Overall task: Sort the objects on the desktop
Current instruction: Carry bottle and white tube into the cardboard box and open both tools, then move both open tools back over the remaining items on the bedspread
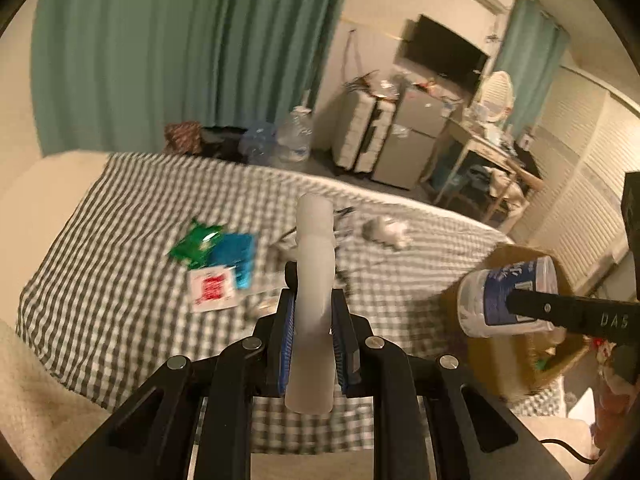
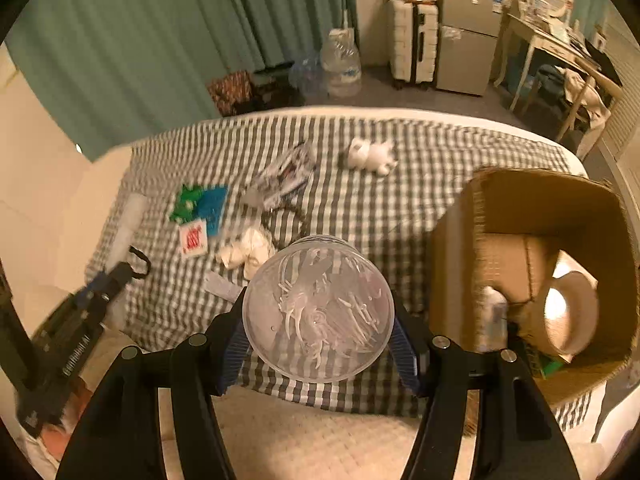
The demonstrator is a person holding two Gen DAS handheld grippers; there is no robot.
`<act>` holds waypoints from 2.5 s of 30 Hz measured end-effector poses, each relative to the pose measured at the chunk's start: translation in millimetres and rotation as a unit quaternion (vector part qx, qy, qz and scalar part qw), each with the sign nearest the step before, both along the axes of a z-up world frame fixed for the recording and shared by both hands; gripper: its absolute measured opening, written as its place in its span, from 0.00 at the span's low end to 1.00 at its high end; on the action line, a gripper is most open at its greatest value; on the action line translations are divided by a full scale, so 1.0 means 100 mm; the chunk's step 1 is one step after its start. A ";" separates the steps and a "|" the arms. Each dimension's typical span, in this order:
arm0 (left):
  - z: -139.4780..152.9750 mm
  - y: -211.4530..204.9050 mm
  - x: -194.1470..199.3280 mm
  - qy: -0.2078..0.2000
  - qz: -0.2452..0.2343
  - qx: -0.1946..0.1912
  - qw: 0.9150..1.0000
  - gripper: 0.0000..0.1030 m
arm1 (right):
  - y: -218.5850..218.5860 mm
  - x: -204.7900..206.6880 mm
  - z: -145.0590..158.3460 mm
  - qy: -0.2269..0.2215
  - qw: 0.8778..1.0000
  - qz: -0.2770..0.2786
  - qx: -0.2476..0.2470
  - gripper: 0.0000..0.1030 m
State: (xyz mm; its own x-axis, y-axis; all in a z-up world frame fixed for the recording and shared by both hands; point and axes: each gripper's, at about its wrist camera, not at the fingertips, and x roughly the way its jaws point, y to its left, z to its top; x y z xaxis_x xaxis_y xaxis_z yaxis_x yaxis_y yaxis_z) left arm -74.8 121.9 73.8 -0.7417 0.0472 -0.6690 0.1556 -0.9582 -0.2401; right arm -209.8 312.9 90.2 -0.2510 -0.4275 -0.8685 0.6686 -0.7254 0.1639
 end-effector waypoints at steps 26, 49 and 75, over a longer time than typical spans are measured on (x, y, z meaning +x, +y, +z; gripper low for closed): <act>-0.11 2.66 -0.77 0.011 -0.186 0.011 0.982 0.97 | 1.75 -1.33 0.17 0.038 0.975 -0.217 -0.035 0.74; -0.02 0.60 -0.51 -0.010 -0.015 -0.090 0.996 1.00 | 0.90 -0.56 0.34 0.089 0.991 -0.097 -0.034 0.74; -1.65 -1.51 -0.83 -0.123 0.153 -0.004 0.980 1.00 | -1.26 -0.07 -1.24 0.028 0.996 0.065 0.053 0.74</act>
